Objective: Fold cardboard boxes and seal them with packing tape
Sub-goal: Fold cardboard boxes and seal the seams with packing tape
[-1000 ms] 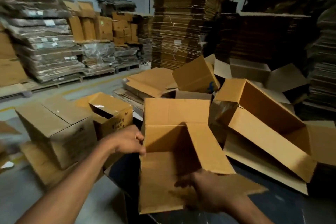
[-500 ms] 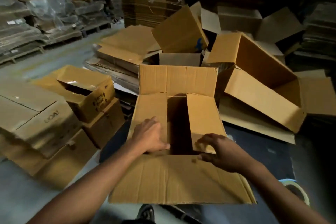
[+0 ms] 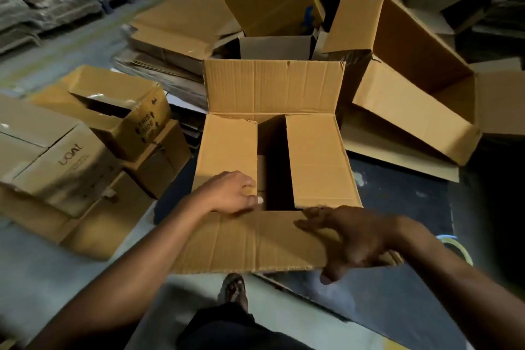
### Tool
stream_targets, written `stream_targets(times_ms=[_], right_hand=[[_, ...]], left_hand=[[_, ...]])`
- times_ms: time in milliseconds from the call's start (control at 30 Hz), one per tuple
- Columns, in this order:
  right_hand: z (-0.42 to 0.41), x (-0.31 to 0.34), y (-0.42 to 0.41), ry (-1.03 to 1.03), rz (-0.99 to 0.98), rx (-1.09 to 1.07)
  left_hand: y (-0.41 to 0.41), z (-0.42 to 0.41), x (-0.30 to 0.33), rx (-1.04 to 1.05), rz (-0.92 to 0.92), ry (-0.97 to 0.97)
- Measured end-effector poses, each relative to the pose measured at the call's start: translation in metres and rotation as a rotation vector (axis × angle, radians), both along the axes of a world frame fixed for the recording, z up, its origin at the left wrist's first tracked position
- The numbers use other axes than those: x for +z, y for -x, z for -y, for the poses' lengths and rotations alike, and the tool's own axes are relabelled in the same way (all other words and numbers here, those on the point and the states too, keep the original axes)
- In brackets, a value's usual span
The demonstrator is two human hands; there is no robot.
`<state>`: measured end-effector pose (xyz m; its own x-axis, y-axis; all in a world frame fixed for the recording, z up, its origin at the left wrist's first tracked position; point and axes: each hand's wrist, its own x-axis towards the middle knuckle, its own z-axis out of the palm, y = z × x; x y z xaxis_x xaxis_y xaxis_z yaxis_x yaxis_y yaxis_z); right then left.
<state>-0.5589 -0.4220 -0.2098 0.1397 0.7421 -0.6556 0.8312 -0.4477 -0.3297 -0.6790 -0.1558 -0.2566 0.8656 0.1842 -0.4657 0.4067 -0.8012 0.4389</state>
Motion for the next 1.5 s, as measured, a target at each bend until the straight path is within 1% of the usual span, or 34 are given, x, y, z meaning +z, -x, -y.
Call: stream_targets(times_ms=[67, 100, 133, 167, 233, 367, 400, 500, 567, 600, 633, 667, 700, 767, 833, 867, 900, 967, 1033, 1067, 1133, 1200, 1233, 1333, 1367, 1400, 1433, 1500], right_hand=[[-0.013, 0.027, -0.02, 0.021, -0.206, -0.072], [-0.02, 0.038, -0.032, -0.013, -0.305, -0.091], [-0.028, 0.047, -0.045, -0.064, -0.352, -0.116], [-0.036, 0.053, -0.057, -0.115, -0.359, -0.151], [-0.054, 0.059, -0.079, -0.206, -0.27, -0.23], [-0.089, 0.038, -0.108, -0.325, 0.121, -0.351], [-0.096, 0.028, -0.109, -0.333, 0.18, -0.377], [-0.101, -0.009, -0.104, -0.364, 0.238, -0.555], [-0.095, -0.039, -0.095, -0.338, 0.394, -0.7], [-0.092, -0.052, -0.088, -0.313, 0.43, -0.801], [-0.088, -0.065, -0.08, -0.296, 0.415, -0.919], [-0.084, -0.074, -0.073, -0.289, 0.383, -1.032], [-0.081, -0.082, -0.066, -0.291, 0.375, -1.115], [-0.075, -0.09, -0.054, -0.306, 0.403, -1.214], [-0.072, -0.09, -0.043, -0.302, 0.425, -1.287], [-0.069, -0.09, -0.039, -0.285, 0.429, -1.321], [-0.066, -0.091, -0.035, -0.265, 0.436, -1.35], [-0.06, -0.09, -0.028, -0.24, 0.445, -1.391], [-0.051, -0.091, -0.025, -0.266, 0.449, -1.427], [-0.046, -0.09, -0.026, -0.29, 0.451, -1.436], [-0.031, -0.091, -0.029, -0.33, 0.426, -1.471], [-0.013, -0.091, -0.034, -0.39, 0.323, -1.527], [-0.005, -0.092, -0.037, -0.428, 0.249, -1.551], [0.016, -0.092, -0.039, -0.576, 0.015, -1.542], [0.02, -0.091, -0.039, -0.605, -0.024, -1.514], [0.022, -0.087, -0.039, -0.625, -0.045, -1.482], [0.025, -0.085, -0.04, -0.637, -0.059, -1.447], [0.034, -0.086, -0.045, -0.645, -0.044, -1.381]], left_hand=[[0.001, -0.007, 0.035, -0.145, -0.075, 0.099], [0.001, -0.011, 0.053, -0.171, -0.085, 0.134], [0.001, -0.014, 0.072, -0.181, -0.067, 0.172], [0.0, -0.019, 0.088, -0.183, -0.029, 0.225], [-0.006, -0.033, 0.108, -0.145, 0.048, 0.307], [-0.028, -0.073, 0.104, -0.014, 0.204, 0.275], [-0.033, -0.084, 0.098, -0.001, 0.224, 0.268], [-0.055, -0.107, 0.083, 0.018, 0.23, 0.268], [-0.073, -0.115, 0.075, -0.016, 0.242, 0.279], [-0.086, -0.118, 0.071, -0.027, 0.274, 0.272], [-0.1, -0.12, 0.067, -0.031, 0.327, 0.238], [-0.114, -0.121, 0.063, -0.029, 0.391, 0.163], [-0.13, -0.122, 0.059, -0.035, 0.472, 0.048], [-0.161, -0.119, 0.059, -0.112, 0.69, -0.202], [-0.191, -0.114, 0.066, -0.194, 0.845, -0.339], [-0.206, -0.112, 0.069, -0.202, 0.849, -0.391], [-0.221, -0.109, 0.072, -0.199, 0.808, -0.446], [-0.242, -0.103, 0.071, -0.223, 0.641, -0.534], [-0.247, -0.092, 0.064, -0.276, 0.512, -0.508], [-0.241, -0.087, 0.061, -0.286, 0.496, -0.499], [-0.218, -0.072, 0.058, -0.273, 0.528, -0.534], [-0.184, -0.052, 0.043, -0.259, 0.567, -0.51], [-0.165, -0.042, 0.034, -0.286, 0.542, -0.466], [-0.12, -0.009, -0.008, -0.407, 0.298, -0.361], [-0.111, 0.003, -0.024, -0.428, 0.218, -0.36], [-0.105, 0.012, -0.038, -0.432, 0.175, -0.366], [-0.101, 0.02, -0.047, -0.428, 0.178, -0.379], [-0.098, 0.032, -0.055, -0.408, 0.245, -0.415]])
